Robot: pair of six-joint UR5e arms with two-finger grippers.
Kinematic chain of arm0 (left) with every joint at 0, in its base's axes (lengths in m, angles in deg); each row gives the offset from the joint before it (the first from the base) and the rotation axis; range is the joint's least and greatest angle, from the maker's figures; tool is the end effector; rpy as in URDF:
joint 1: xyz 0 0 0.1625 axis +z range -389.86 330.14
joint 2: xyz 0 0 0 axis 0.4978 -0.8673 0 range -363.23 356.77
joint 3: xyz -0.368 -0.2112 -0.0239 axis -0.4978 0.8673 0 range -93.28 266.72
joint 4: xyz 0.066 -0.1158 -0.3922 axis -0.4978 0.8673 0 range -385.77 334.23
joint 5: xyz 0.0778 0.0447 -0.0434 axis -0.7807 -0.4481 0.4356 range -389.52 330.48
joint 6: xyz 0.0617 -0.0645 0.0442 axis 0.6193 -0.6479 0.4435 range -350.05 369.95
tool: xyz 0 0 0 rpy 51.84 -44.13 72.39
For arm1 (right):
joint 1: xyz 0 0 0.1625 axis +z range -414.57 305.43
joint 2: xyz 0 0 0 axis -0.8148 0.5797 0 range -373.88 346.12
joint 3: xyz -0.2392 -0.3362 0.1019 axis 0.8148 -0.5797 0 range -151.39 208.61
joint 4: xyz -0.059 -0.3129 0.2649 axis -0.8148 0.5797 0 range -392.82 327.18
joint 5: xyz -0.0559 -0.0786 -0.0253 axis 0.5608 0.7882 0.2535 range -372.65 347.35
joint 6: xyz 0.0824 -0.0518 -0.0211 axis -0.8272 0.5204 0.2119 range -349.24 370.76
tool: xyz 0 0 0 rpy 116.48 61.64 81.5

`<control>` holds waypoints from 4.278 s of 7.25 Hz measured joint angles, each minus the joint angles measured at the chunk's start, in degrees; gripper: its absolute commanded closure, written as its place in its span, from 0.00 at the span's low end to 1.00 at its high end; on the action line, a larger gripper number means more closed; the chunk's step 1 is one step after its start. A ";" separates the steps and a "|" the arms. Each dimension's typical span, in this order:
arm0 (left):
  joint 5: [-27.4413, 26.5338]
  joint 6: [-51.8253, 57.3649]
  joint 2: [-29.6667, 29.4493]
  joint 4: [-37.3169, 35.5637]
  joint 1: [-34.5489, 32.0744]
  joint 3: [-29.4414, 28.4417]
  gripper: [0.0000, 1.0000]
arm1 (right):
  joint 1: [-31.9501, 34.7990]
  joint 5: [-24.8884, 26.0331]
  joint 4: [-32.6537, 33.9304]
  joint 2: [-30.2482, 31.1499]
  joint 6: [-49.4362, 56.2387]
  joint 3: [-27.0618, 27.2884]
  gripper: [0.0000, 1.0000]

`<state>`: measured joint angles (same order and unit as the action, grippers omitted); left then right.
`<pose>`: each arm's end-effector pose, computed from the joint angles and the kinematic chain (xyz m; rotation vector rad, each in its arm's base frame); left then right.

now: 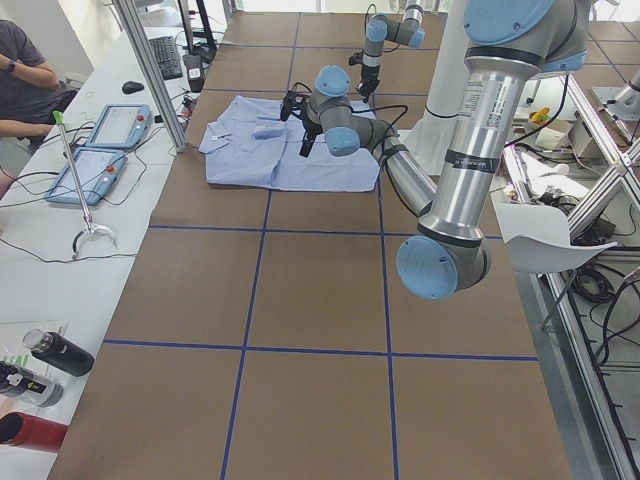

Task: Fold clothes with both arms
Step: 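Move both grippers to the shirt hem corners nearest the robot, then grasp the two hem corners with both grippers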

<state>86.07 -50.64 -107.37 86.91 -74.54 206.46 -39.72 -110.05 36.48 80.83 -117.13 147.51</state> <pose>0.2982 -0.4218 0.2470 0.3713 1.1452 0.0257 -0.4168 -0.2352 0.4250 -0.2846 -0.7648 0.8201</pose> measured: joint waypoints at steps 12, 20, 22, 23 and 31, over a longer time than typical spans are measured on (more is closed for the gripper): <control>-13.87 -37.58 5.39 1.48 27.89 -4.28 0.20 | 0.64 -3.06 0.13 1.90 0.08 4.73 1.00; -13.81 -37.32 4.84 1.49 28.43 -7.90 0.53 | 1.00 -3.52 0.13 1.93 0.09 4.80 1.00; -13.81 -37.26 4.72 1.50 28.49 -8.14 0.57 | 1.15 -3.69 0.13 1.93 0.09 4.84 1.00; -13.81 -37.24 4.63 1.50 28.51 -8.31 0.67 | 1.35 -3.97 0.13 1.93 0.09 4.91 1.00; -13.73 -37.24 7.11 0.82 27.99 -1.02 1.00 | 1.74 -4.76 0.15 2.99 0.02 6.95 1.00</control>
<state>72.34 -87.88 -100.26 87.72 -46.55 205.45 -37.98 -114.82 36.63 83.82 -117.11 154.45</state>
